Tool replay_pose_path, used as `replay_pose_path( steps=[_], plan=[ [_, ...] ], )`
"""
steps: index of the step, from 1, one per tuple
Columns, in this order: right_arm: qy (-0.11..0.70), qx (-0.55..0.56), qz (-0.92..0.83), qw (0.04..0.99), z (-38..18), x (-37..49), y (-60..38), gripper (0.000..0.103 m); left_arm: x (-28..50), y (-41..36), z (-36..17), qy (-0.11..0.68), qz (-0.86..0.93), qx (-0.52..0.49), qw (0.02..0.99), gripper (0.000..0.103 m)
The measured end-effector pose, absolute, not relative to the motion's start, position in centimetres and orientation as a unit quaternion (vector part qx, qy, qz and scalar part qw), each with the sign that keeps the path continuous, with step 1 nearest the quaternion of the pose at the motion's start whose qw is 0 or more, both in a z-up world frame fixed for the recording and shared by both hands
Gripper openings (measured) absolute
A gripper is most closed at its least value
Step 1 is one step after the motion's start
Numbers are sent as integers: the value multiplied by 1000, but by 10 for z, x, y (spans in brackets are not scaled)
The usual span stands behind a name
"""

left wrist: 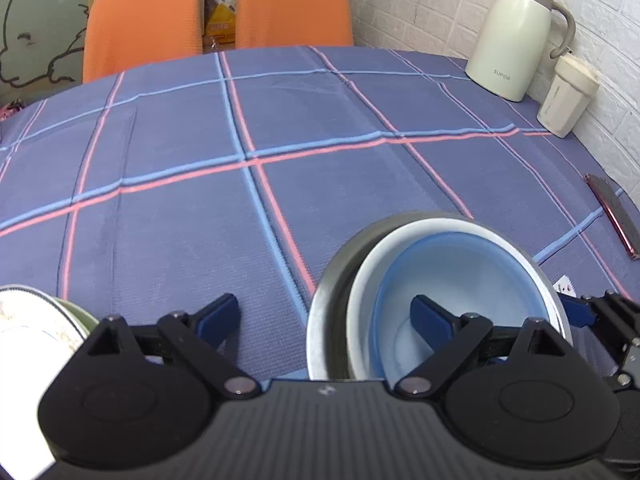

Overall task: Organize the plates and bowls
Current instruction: 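Grip the rim of the nested bowls with the left tool, then carry the nested bowls with the left tool onto the plate stack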

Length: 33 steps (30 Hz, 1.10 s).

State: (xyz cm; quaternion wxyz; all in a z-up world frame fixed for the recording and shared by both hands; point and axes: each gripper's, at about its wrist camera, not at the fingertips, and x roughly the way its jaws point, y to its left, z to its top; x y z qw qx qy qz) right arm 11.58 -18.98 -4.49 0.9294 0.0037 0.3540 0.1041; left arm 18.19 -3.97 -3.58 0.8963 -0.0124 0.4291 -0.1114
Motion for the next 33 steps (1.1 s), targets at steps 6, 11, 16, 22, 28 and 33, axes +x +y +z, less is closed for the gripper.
replay_pose_path(
  steps=[6,11,16,22,28,33],
  plan=[
    [356,13,118,927,-40,108,-185,75,178,-39,-36,427,-117,-7,897,92],
    [350,21,113,930,-47,109,-186,74,175,-45,-38,416,-115,6,902,90],
    [345,20,99,933,-46,108,-177,70,170,-50,-33,411,-133,-10,902,46],
    [342,-3,95,935,-38,103,-165,71,169,-54,-26,422,-141,-14,896,33],
    [328,-2,104,939,-27,100,-160,73,162,-47,-13,407,-139,-18,903,34],
    [314,-11,118,942,-13,99,-143,74,155,-29,4,392,-122,-29,911,34]
  ],
)
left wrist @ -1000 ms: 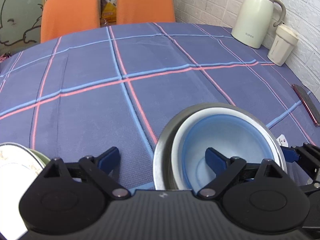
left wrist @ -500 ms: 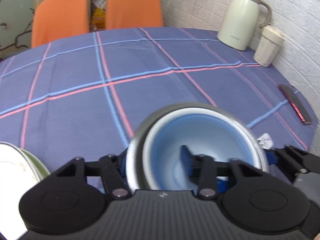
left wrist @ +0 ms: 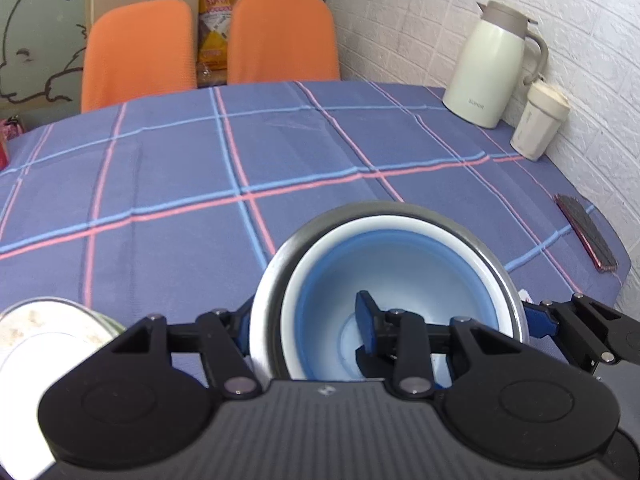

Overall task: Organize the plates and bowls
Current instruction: 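Carry the nested bowls with the left tool onto the plate stack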

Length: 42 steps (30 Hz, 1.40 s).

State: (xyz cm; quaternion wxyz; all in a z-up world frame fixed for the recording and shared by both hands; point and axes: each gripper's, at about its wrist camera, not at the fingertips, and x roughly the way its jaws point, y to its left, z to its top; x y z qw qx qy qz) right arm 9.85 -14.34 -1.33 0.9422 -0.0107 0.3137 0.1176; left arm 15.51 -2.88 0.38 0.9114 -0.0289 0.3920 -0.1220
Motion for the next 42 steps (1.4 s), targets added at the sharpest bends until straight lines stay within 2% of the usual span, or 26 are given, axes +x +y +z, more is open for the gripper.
replay_pose_path(
  steps=[9,18,24,27,33,36,42],
  plan=[
    [285,-32,217,933,1,94,-68,75,119,59,34,370,-21,-48,928,35],
    [316,-54,302,898,-16,78,-2,75,85,142,13,400,52,-86,911,35],
    [332,-68,286,896,-24,76,3,75,83,150,-4,409,34,-106,906,36],
    [339,-65,282,895,-29,78,4,75,84,148,-6,404,26,-105,908,41],
    [339,-67,283,894,-29,79,7,75,91,150,-5,399,26,-103,911,41],
    [336,-68,284,895,-29,81,8,75,95,150,-5,396,23,-104,912,45],
    [348,-41,297,888,-25,89,2,74,94,154,-2,388,15,-115,914,60]
  ],
)
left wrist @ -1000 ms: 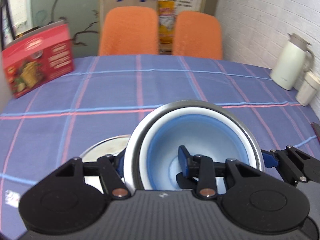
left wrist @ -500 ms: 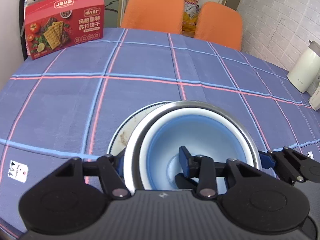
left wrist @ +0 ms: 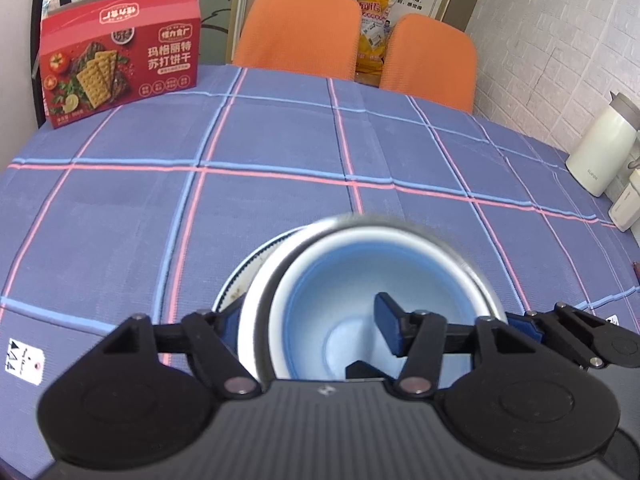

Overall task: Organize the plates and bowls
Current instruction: 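Carry the nested bowls with the left tool onto the plate stack, then open the left tool and lift it away from the bowls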

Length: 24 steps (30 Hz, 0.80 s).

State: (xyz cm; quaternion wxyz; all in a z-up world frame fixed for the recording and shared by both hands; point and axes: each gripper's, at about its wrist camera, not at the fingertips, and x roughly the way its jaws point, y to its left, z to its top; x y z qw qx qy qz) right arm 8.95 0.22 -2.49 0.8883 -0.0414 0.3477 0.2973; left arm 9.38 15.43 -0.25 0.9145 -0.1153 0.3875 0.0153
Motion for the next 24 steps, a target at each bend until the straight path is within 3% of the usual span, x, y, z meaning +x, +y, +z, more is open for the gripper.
replay_pose_path(
  steps=[2,4,24],
  plan=[
    [339,-27,295,893,-20,89,-6,74,90,153,4,373,18,-108,921,64],
    [326,-22,285,901,-13,87,-13,74,87,151,13,356,24,-101,929,75],
    [226,92,180,953,7,33,-116,74,12,100,47,259,25,-101,960,76]
  ],
)
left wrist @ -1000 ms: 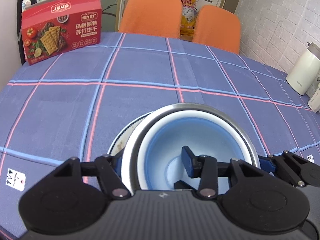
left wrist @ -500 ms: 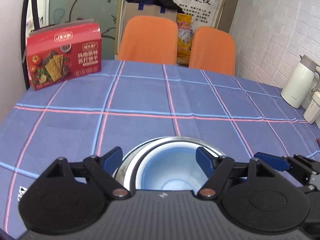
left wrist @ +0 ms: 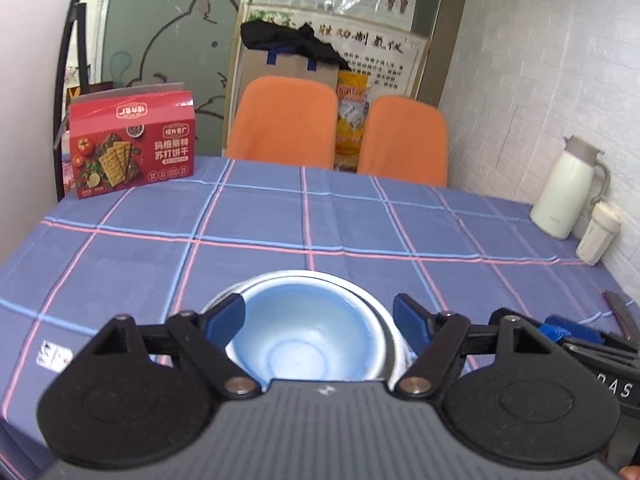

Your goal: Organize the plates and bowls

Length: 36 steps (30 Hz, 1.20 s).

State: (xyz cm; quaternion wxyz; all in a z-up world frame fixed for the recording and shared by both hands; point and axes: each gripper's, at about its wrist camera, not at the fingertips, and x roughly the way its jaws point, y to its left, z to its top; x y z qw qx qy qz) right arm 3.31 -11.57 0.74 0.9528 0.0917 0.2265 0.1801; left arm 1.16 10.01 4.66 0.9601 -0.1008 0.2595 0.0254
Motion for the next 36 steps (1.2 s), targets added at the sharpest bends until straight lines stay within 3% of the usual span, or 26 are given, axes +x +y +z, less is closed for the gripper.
replay_pose_path(
  steps=[16,36],
  plan=[
    [312,83,60,945,-53,-38,-161,74,-77,29,-14,270,1,-42,962,76],
    [242,28,77,967,-37,-100,-146,74,-131,18,-17,226,60,5,972,76]
  ],
)
